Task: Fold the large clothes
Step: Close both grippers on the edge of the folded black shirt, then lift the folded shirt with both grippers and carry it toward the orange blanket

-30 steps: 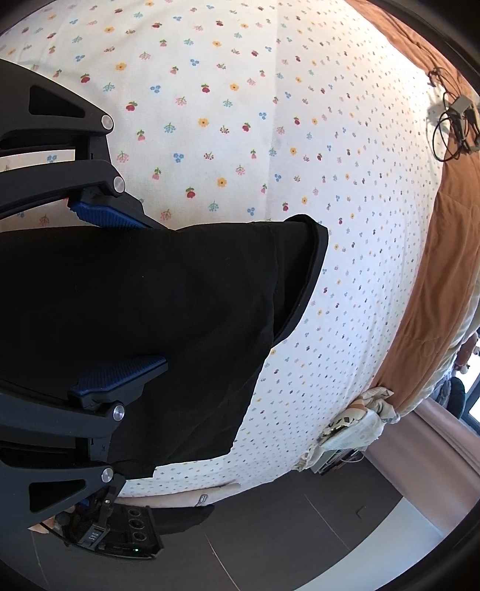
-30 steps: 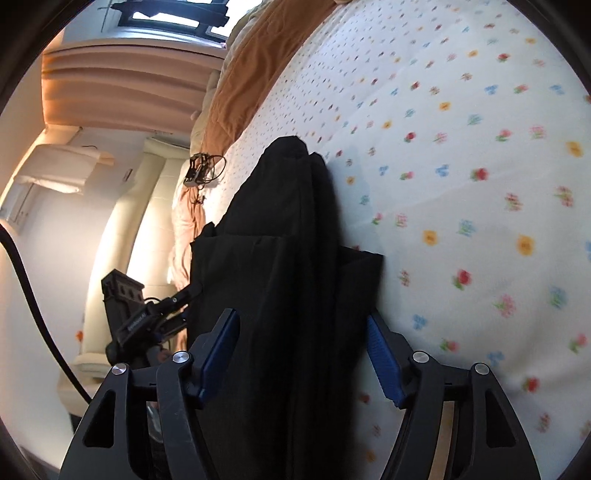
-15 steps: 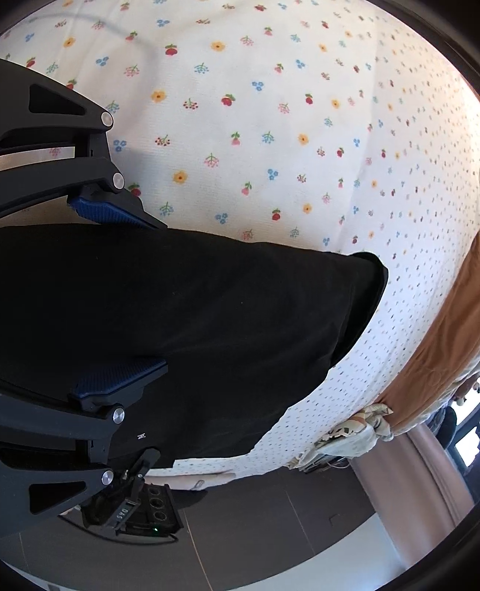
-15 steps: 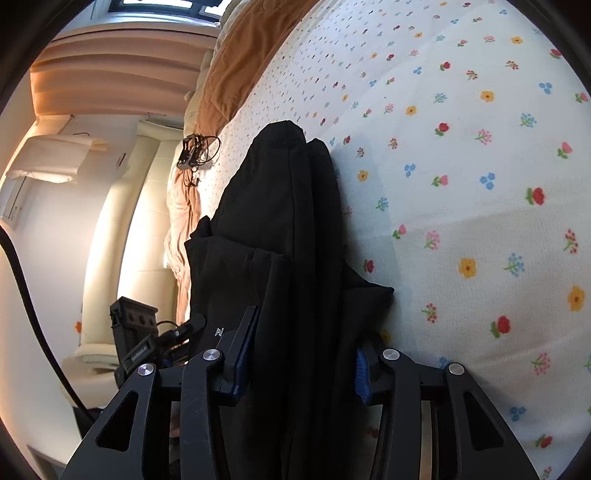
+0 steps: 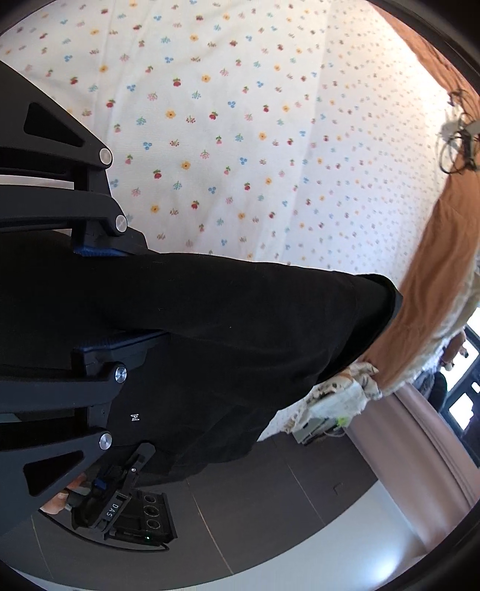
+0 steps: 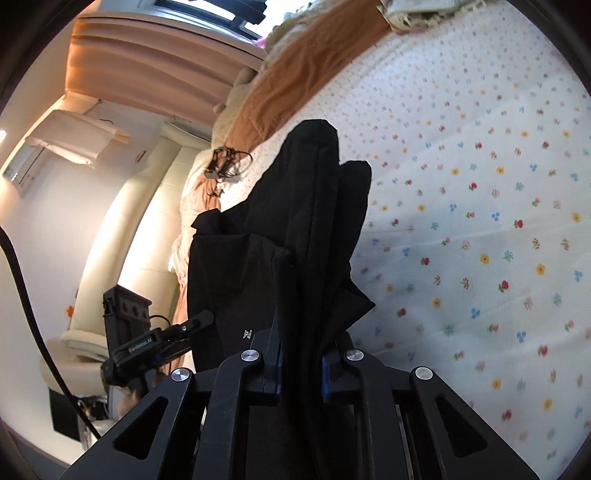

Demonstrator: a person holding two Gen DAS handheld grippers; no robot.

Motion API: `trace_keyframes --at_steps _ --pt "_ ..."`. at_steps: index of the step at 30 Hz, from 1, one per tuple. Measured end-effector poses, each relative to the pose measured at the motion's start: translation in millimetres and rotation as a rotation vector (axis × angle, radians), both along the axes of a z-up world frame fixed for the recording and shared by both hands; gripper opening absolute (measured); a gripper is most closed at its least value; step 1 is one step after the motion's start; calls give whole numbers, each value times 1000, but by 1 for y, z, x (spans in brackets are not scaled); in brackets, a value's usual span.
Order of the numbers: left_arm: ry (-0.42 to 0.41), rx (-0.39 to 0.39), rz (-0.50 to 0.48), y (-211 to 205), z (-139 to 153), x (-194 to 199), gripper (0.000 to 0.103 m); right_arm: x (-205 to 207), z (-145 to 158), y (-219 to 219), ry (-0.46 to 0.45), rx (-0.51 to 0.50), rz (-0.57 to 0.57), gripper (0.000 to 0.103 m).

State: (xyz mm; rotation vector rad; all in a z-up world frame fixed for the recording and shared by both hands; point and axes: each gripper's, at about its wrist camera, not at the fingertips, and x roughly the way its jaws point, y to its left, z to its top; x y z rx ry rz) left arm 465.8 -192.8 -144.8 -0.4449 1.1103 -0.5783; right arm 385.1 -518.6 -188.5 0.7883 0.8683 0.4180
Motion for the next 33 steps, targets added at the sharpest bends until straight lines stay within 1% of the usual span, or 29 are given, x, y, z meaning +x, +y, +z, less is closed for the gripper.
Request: trace_keyframes --at_steps 5,9,13,19,25,33 --pt "-57 -32 -4 14 36 -29 31 -30 38 10 -59 -48 -35 16" --pt "-112 -45 -5 27 65 -49 31 -56 61 17 -123 -40 -52 16" --pt "-163 -55 8 47 96 -74 30 -78 82 28 -164 -41 -64 16" --pt "-254 -75 38 79 145 -115 30 -111 125 56 -251 -53 -50 16" --pt "-317 -87 75 120 178 -164 30 -148 159 90 -321 -63 -20 16" --pt "-383 -93 121 173 219 -223 30 -195 189 133 -380 -37 20 16"
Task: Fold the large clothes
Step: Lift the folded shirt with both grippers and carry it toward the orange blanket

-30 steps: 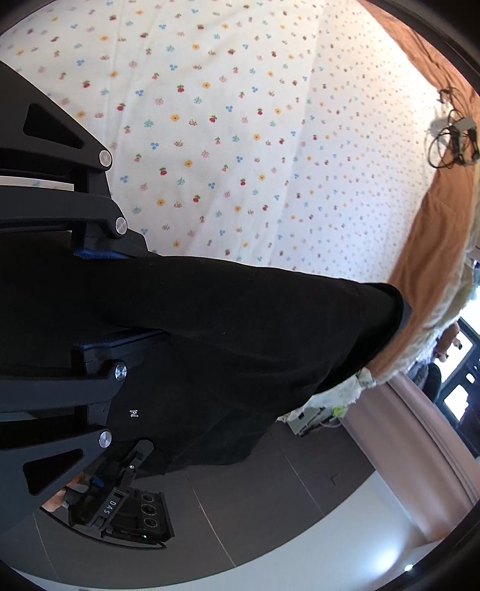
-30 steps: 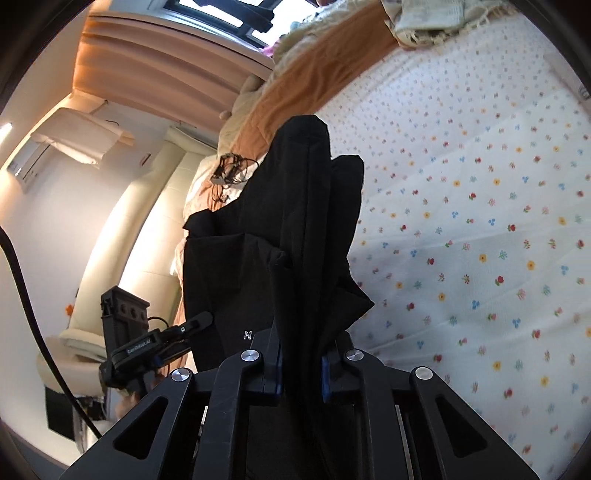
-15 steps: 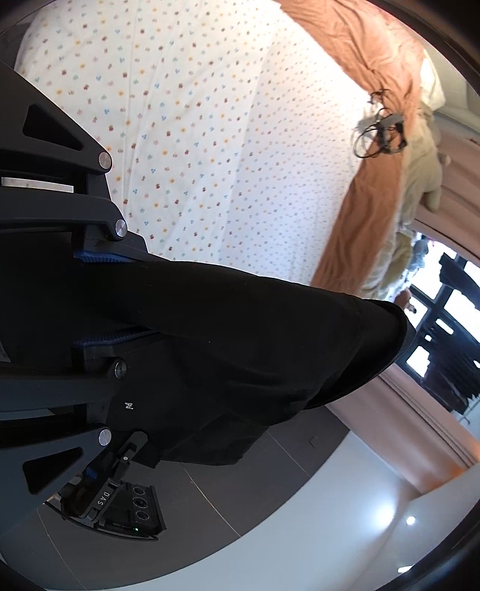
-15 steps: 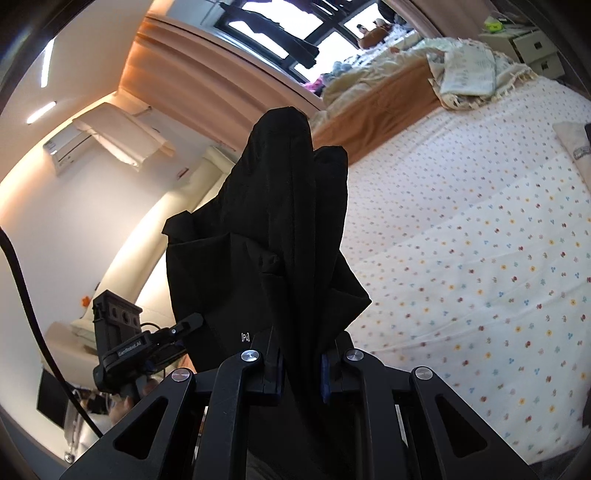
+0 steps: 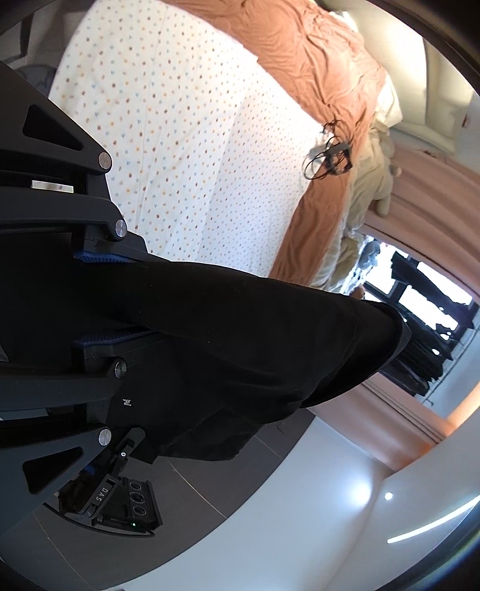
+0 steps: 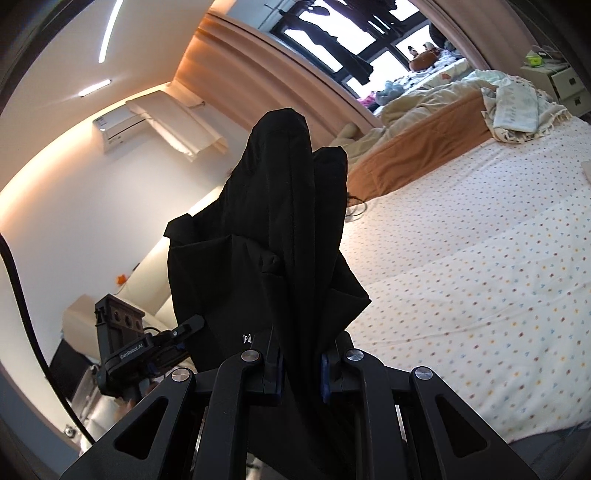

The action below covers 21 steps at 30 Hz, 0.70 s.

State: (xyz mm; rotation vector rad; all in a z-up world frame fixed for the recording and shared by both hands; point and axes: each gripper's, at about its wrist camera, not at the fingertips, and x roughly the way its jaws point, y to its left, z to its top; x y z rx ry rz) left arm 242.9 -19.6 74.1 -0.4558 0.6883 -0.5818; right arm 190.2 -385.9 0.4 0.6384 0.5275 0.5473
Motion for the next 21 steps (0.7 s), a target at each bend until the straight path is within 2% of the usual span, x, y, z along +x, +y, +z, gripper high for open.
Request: trace_keyframes --at_steps 9,19,21 --pt "-63 14 100 73 30 -57 30 -28 22 64 -33 -31 82 16" --pt "-78 -21 206 166 35 -92 30 -40 34 153 -70 -51 194 16" --pt "-78 11 223 184 37 -93 30 -40 33 170 -73 -52 220 16"
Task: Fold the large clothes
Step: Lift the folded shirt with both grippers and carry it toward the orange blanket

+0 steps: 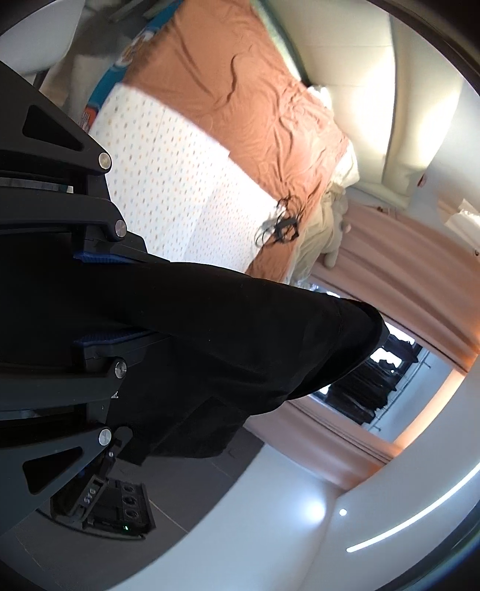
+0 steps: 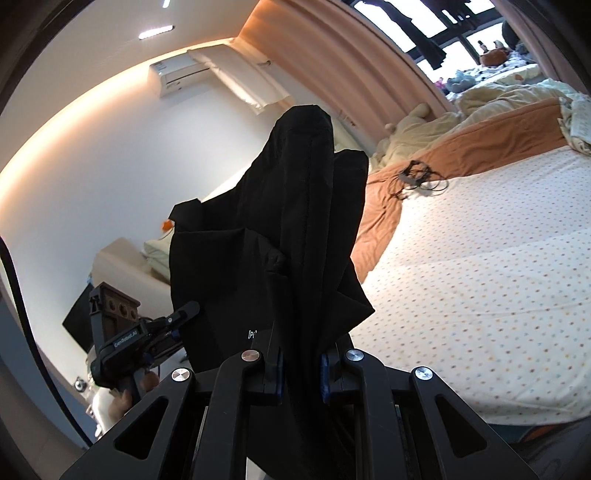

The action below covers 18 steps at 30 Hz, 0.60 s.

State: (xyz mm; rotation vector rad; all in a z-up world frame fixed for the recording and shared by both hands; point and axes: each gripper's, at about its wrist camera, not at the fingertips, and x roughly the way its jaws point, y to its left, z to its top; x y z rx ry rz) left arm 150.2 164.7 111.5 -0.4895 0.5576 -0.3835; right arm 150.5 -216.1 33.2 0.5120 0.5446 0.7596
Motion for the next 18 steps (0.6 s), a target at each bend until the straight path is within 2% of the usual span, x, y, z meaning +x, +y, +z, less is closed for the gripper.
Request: trace_keyframes --at_steps 2,10,18 --pt "7 -15 7 21 1 2 30 3 -1 21 2 -4 25 16" --pt "18 10 96 88 3 1 30 18 -4 96 4 -6 120 16" --pt "26 12 175 152 1 5 30 50 -2 172 -7 -30 211 16"
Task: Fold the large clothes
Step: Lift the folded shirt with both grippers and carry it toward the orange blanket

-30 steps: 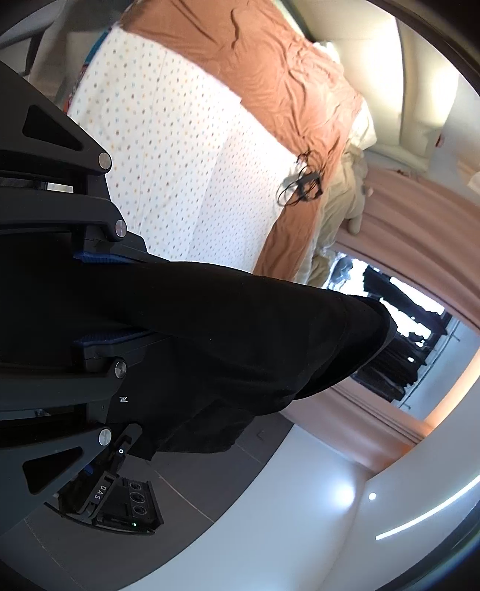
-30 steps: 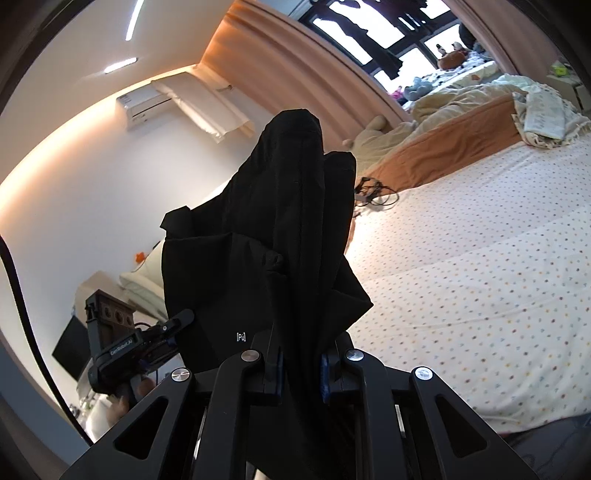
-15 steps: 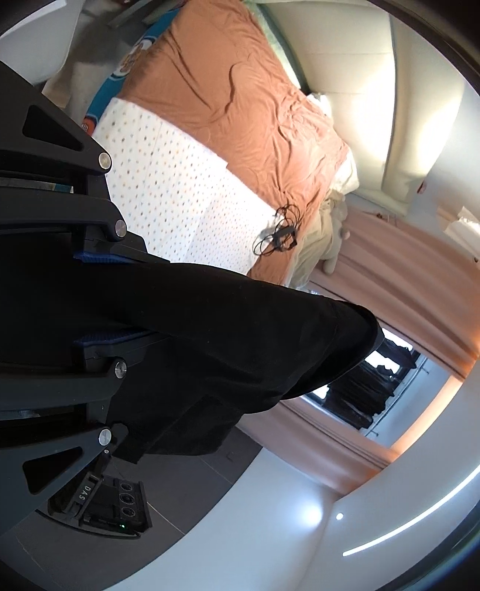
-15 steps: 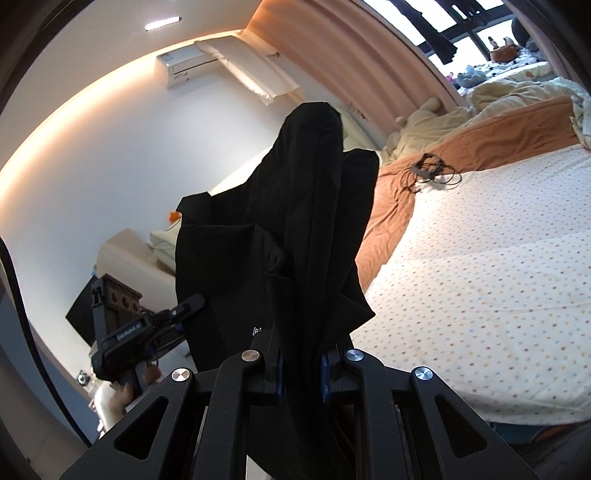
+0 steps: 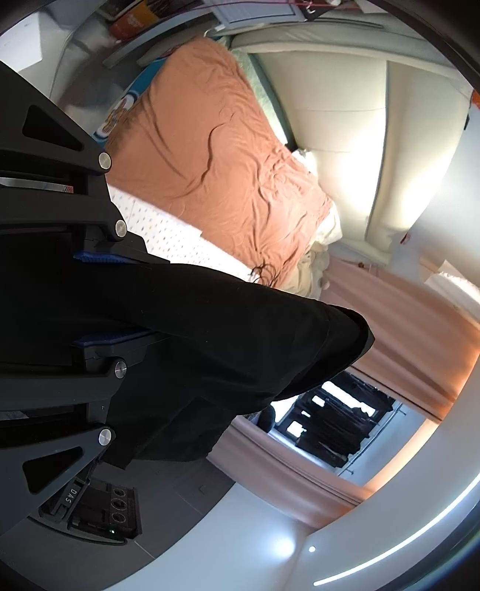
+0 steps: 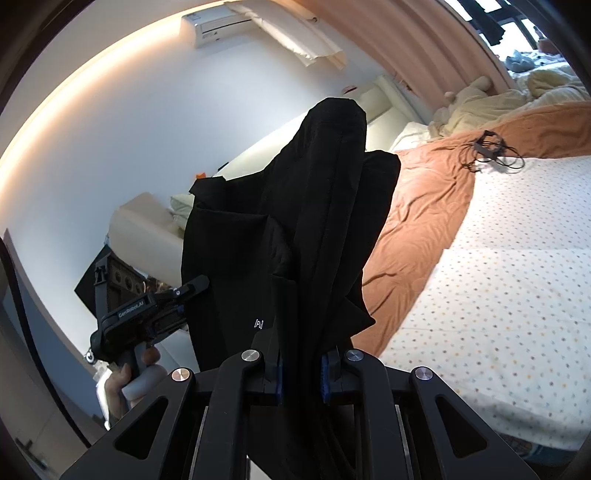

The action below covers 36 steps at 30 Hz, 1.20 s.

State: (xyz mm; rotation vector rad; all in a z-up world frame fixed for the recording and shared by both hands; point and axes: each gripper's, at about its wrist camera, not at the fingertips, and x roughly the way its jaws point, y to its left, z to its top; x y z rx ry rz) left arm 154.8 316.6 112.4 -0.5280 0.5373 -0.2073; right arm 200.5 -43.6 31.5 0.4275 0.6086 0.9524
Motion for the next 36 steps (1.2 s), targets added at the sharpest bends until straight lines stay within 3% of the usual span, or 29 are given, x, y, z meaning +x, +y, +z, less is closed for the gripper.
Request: trace_keyframes --at_steps 11,23,31,36 --pt "24 30 107 65 -14 23 30 37 -8 80 -3 -40 108 16" --pt "75 27 186 133 -46 84 30 98 -42 156 43 -90 201 16" --pt "102 -19 208 191 -79 141 30 163 -79 200 85 -62 243 16" --pt "150 17 248 212 -100 175 30 196 -119 234 133 -55 271 16"
